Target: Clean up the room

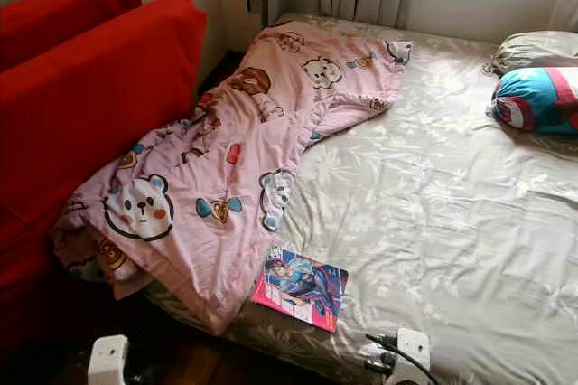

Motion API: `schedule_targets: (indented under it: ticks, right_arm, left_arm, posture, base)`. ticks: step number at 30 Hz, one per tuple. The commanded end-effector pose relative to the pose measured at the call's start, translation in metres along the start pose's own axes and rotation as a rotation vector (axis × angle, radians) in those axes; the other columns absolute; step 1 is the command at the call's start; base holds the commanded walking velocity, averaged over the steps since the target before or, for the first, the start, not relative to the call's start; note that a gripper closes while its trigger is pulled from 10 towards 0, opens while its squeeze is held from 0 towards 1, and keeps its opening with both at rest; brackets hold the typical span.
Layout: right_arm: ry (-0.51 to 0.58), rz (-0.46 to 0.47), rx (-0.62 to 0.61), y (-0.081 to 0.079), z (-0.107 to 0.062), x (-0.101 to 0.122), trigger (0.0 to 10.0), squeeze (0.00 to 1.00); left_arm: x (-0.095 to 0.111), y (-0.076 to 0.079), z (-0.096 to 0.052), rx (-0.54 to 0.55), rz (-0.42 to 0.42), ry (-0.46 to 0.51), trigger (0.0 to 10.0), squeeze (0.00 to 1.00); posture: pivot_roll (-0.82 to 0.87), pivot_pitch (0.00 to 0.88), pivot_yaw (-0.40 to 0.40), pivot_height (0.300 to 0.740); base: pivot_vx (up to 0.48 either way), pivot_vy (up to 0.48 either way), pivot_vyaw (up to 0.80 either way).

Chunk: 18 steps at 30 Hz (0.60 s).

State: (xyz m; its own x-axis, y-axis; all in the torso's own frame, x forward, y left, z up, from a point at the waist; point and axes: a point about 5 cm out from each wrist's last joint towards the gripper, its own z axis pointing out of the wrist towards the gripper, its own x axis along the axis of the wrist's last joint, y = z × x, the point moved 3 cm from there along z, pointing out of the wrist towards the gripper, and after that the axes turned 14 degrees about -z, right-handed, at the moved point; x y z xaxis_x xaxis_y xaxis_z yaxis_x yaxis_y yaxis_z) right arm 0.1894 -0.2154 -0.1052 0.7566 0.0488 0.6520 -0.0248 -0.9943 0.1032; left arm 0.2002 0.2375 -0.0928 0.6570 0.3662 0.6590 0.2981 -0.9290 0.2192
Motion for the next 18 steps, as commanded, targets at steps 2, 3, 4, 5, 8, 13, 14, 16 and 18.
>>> schedule_targets:
  ticks: [2,3,4,5,8,13,14,16,18]
  right_arm:
    - [-0.003,0.005,0.000,0.003,-0.001,-0.002,10.0,0.00]
    - [-0.006,0.004,-0.001,0.004,-0.001,-0.004,10.0,0.00]
    - [-0.006,0.004,-0.001,0.004,-0.001,-0.004,10.0,0.00]
    - [-0.005,-0.004,0.004,0.002,-0.001,-0.003,10.0,0.00]
    - [0.006,-0.020,0.008,0.007,0.001,0.004,10.0,0.00]
    - [0.011,-0.020,-0.002,0.022,0.001,0.009,10.0,0.00]
    - [0.011,-0.020,-0.003,0.023,0.001,0.010,10.0,0.00]
    - [0.010,-0.020,-0.003,0.024,0.001,0.010,10.0,0.00]
    - [0.011,-0.022,-0.001,0.023,0.001,0.010,10.0,0.00]
  left_arm:
    - [-0.018,-0.011,-0.007,0.031,-0.004,-0.056,10.0,0.00]
    - [-0.019,-0.011,-0.007,0.030,-0.002,-0.058,10.0,0.00]
    - [-0.019,-0.011,-0.007,0.030,-0.002,-0.058,10.0,0.00]
    - [-0.018,-0.010,-0.006,0.024,-0.003,-0.056,10.0,0.00]
    - [-0.017,-0.008,-0.006,0.016,-0.005,-0.049,10.0,0.00]
    - [-0.016,-0.009,-0.006,0.020,0.003,-0.044,10.0,0.00]
    - [-0.016,-0.009,-0.006,0.021,0.005,-0.044,10.0,0.00]
    - [-0.016,-0.009,-0.006,0.022,0.005,-0.045,10.0,0.00]
    - [-0.017,-0.009,-0.006,0.022,0.000,-0.044,10.0,0.00]
  posture:
    - [0.07,0.172,-0.032,0.740]
    - [0.07,0.171,-0.033,0.740]
    - [0.07,0.171,-0.033,0.740]
    - [0.07,0.168,-0.034,0.740]
    - [0.07,0.168,-0.033,0.740]
    - [0.07,0.157,-0.031,0.740]
    - [0.07,0.157,-0.031,0.740]
    - [0.07,0.153,-0.031,0.740]
    - [0.07,0.148,-0.031,0.740]
  base:
    - [0.000,0.000,0.80]
    - [0.000,0.000,0.80]
    - [0.000,0.000,0.80]
    - [0.000,0.000,0.80]
    - [0.000,0.000,0.80]
    - [0.000,0.000,0.80]
    - [0.000,0.000,0.80]
    - [0.000,0.000,0.80]
    - [0.000,0.000,0.80]
